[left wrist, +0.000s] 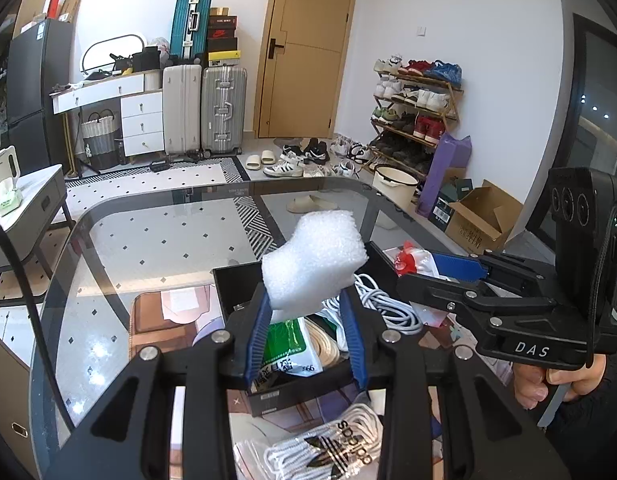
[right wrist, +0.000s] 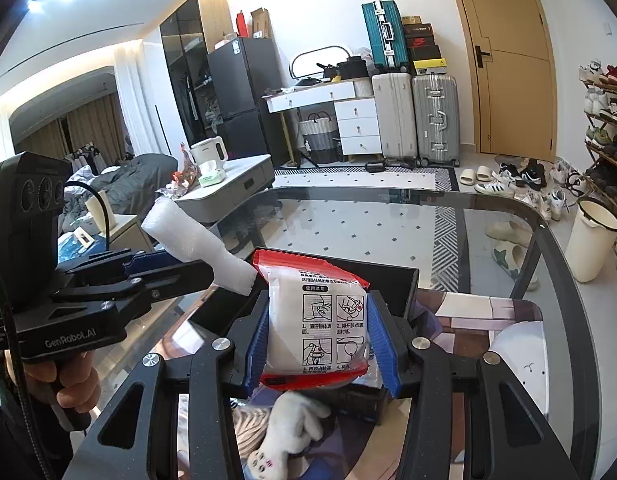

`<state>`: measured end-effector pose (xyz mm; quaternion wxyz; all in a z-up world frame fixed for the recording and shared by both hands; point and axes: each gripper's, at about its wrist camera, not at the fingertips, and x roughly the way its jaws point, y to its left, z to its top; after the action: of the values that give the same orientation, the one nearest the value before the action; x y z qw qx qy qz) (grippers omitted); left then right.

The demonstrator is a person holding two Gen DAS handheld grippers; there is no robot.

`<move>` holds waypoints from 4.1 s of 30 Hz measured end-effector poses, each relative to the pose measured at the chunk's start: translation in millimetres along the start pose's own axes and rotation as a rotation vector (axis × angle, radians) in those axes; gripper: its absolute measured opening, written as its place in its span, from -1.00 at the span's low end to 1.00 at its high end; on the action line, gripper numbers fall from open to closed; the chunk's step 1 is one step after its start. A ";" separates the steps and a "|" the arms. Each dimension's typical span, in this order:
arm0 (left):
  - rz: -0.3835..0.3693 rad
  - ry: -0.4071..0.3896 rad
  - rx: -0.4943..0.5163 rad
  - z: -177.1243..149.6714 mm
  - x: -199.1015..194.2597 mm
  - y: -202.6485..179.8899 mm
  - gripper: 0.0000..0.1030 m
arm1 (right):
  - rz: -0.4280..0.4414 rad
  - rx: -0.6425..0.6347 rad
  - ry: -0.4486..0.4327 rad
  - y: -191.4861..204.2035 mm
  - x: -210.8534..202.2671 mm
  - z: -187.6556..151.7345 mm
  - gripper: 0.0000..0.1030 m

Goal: Organize soft objects
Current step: 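Carry the bubble wrap with the left tool while the right tool carries the packet to the box, then open the left tool over the box while the right tool releases the packet into it, then move the right tool to the white plush toy while the left tool moves to the adidas bag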

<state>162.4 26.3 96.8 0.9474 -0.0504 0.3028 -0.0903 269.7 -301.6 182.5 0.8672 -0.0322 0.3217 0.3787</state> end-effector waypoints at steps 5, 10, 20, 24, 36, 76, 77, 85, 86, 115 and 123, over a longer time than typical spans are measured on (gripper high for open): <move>-0.006 0.019 -0.004 1.0 13.4 0.5 -0.35 | 0.005 0.006 0.010 -4.8 14.0 5.5 -0.10; -0.007 0.040 0.001 2.2 23.0 1.3 -0.35 | 0.013 0.010 0.017 -5.4 26.5 10.0 -0.10; -0.008 0.069 0.005 1.1 35.8 4.5 -0.35 | 0.009 0.011 0.036 -7.6 49.2 13.9 -0.10; -0.006 0.075 0.003 3.4 39.7 5.0 -0.35 | 0.012 0.015 0.039 -8.1 53.9 14.3 -0.10; -0.005 0.083 0.001 2.7 44.6 9.5 -0.35 | -0.016 0.003 0.045 -6.8 58.6 15.7 -0.10; 0.038 0.120 -0.009 -6.5 43.3 5.1 0.66 | -0.171 -0.037 -0.011 -20.2 16.9 -1.4 0.77; 0.054 0.101 -0.007 -8.5 37.7 5.1 0.73 | -0.172 -0.033 -0.013 -20.8 13.6 -3.3 0.78; 0.127 0.042 -0.005 -20.2 12.8 10.9 1.00 | -0.166 -0.019 -0.009 -19.0 0.6 -15.1 0.92; 0.134 0.038 -0.008 -22.3 9.8 11.2 1.00 | -0.167 -0.021 -0.012 -17.6 -1.8 -16.9 0.97; 0.162 0.113 -0.058 -85.7 -10.6 -5.4 1.00 | -0.091 -0.030 0.272 -4.8 33.5 -68.2 0.99; 0.168 0.139 -0.062 -96.7 -8.8 -5.3 1.00 | -0.083 -0.034 0.335 -2.6 53.7 -80.7 0.99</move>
<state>98.3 18.9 24.1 0.9264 -0.0475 0.3736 -0.0043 255.6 -293.5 86.8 0.8157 -0.1226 0.4537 0.3373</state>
